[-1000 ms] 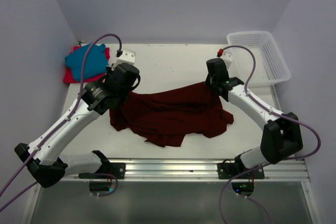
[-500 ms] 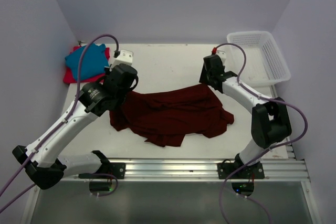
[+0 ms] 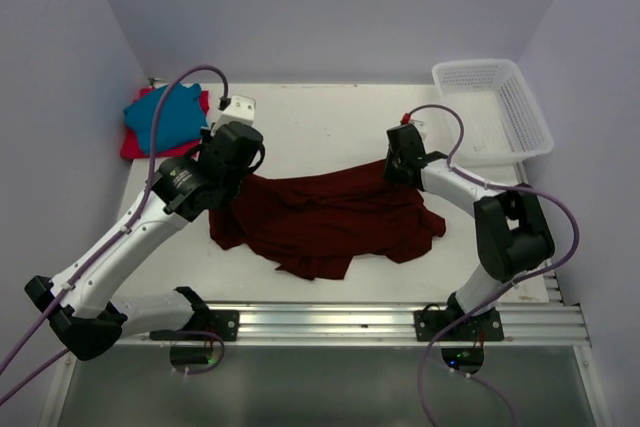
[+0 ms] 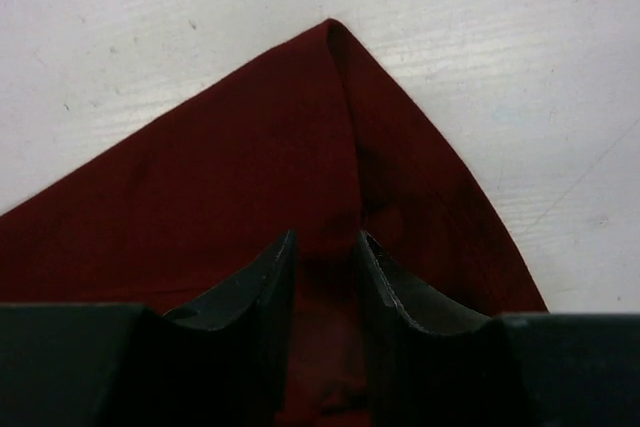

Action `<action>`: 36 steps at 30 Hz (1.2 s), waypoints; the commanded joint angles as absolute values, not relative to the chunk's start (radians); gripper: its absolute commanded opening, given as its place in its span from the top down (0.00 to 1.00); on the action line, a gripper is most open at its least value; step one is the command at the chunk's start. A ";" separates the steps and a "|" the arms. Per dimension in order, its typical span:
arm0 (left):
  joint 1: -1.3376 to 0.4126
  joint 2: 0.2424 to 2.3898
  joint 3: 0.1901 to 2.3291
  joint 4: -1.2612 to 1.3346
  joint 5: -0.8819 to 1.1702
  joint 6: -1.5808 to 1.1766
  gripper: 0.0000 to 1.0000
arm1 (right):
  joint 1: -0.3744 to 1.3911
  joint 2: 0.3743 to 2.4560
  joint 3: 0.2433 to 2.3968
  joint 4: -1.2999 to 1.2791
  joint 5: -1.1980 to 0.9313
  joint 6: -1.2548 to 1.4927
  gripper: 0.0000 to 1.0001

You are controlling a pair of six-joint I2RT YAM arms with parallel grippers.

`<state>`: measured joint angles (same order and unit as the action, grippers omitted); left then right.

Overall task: Fold and stack the t-shirts
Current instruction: Flatten out the tshirt

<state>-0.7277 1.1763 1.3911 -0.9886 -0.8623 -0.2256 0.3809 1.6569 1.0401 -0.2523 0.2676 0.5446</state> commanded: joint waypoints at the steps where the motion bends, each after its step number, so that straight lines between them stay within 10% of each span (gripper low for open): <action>1: -0.727 1.169 1.374 -0.950 -0.867 -0.247 1.00 | 0.382 1.672 1.032 -0.209 0.244 0.571 0.67; 8: -0.727 1.167 1.371 -0.945 -0.871 -0.244 1.00 | 0.382 1.655 1.019 -0.221 0.247 0.578 0.74; 12: -0.727 1.170 1.367 -0.939 -0.870 -0.242 1.00 | 0.383 1.644 0.997 -0.221 0.255 0.580 1.00; 36: -0.729 0.907 1.387 -0.805 -0.851 -0.183 1.00 | 0.382 0.865 1.000 -0.469 0.351 0.390 1.00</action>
